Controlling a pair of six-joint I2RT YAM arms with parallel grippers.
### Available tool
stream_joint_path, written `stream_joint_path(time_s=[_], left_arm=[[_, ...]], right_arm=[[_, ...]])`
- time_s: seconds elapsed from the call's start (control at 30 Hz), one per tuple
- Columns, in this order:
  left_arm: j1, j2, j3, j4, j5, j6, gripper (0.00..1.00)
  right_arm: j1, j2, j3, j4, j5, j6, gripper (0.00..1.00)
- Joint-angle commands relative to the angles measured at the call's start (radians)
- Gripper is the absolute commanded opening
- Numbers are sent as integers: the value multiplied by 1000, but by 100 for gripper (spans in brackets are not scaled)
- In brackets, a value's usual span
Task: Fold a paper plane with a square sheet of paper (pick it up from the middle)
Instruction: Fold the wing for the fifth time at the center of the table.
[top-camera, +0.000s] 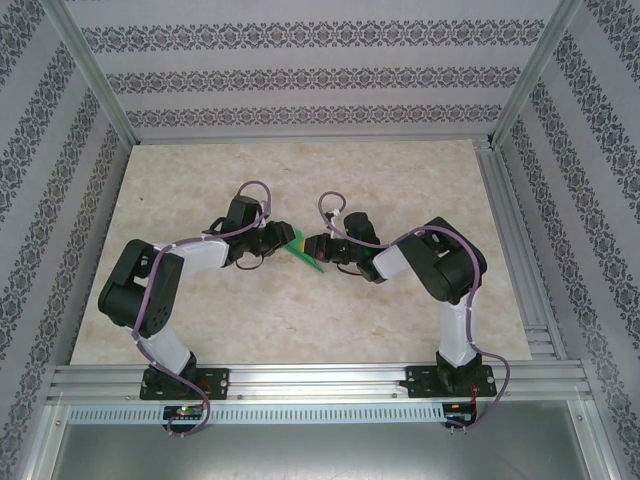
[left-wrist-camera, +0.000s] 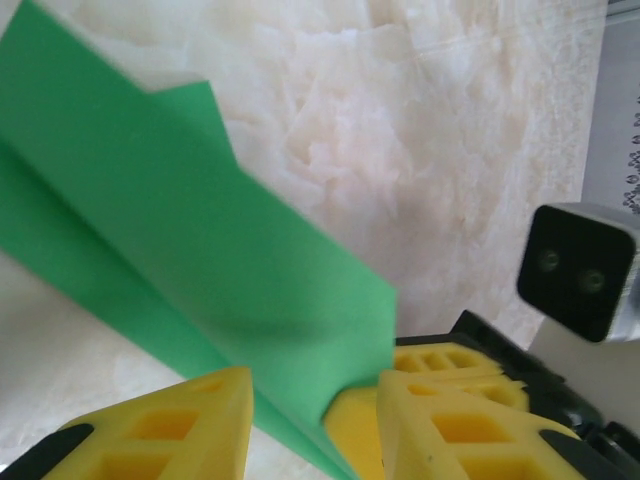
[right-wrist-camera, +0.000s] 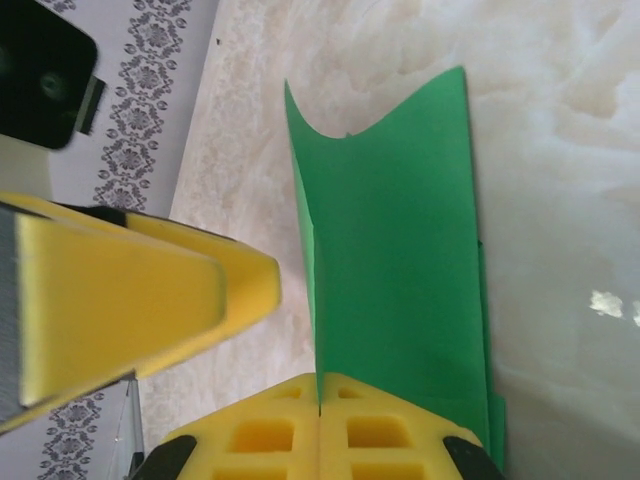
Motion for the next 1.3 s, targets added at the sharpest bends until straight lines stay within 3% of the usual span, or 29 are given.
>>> stream_joint_path(time_s=[0.0,0.67,1.27], left_arm=[[1,19,35,61,15,36,38],[-16,70,56,137,80,61,38],[-23,134,94,36,28,63,35]], right_arm=[[-15,22,-8,0,8,20,0],[-33,64,-5,9,-50,26,3],[-44,52,33,-88,-91,-34,9]])
